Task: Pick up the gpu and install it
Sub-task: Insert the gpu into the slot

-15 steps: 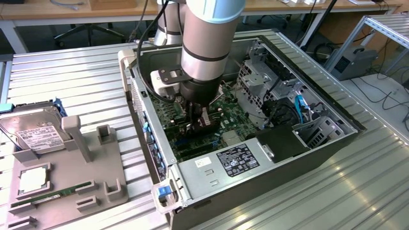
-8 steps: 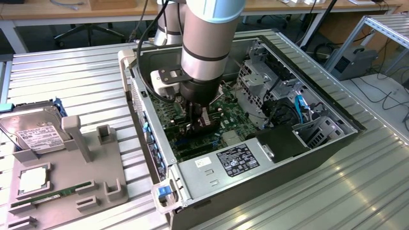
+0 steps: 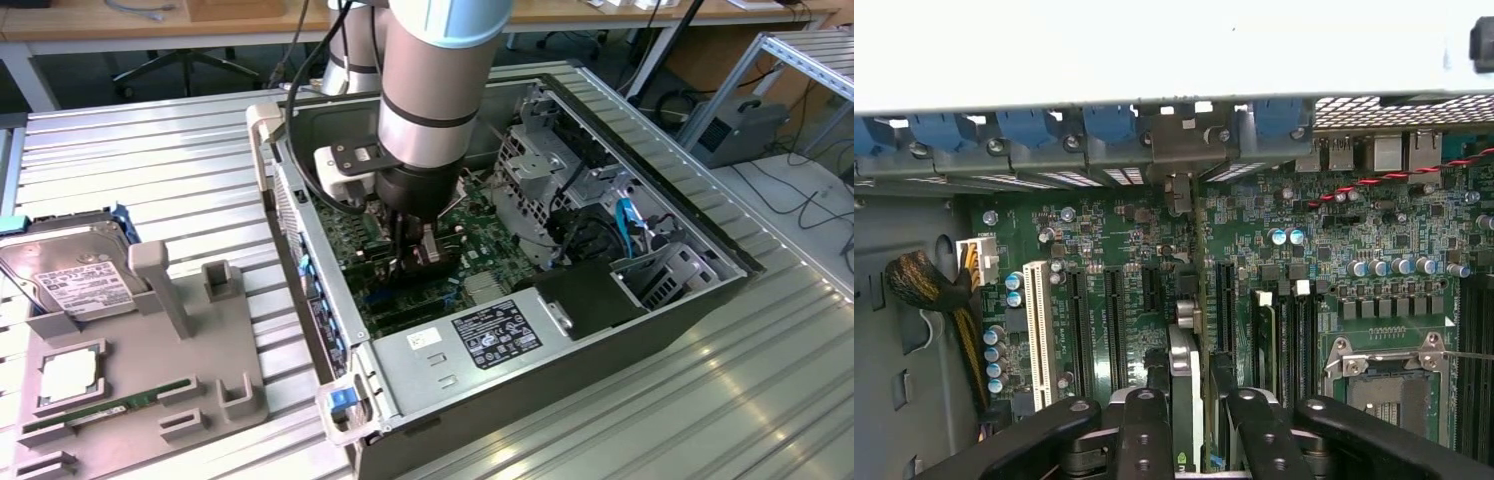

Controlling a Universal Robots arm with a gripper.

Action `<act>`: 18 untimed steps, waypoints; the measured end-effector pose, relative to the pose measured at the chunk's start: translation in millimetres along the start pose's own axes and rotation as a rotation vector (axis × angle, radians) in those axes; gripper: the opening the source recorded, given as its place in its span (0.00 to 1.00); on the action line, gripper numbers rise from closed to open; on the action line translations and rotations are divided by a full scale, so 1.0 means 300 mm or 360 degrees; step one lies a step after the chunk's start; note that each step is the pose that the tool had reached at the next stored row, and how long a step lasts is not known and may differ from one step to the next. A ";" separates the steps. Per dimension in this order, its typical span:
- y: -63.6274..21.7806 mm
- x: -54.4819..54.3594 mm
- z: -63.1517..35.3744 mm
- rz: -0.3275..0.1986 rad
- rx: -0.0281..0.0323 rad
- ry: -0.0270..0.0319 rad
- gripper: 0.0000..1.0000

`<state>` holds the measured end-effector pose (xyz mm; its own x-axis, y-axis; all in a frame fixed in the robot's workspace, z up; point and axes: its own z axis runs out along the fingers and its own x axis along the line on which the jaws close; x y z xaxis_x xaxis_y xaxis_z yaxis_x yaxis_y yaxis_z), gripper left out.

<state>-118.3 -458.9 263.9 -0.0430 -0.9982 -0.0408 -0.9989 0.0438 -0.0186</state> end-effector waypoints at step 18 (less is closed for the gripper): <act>0.003 0.000 0.008 0.0000 -0.00002 -0.00013 0.27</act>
<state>-119.0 -458.8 261.5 -0.0430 -0.9982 -0.0416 -0.9989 0.0438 -0.0185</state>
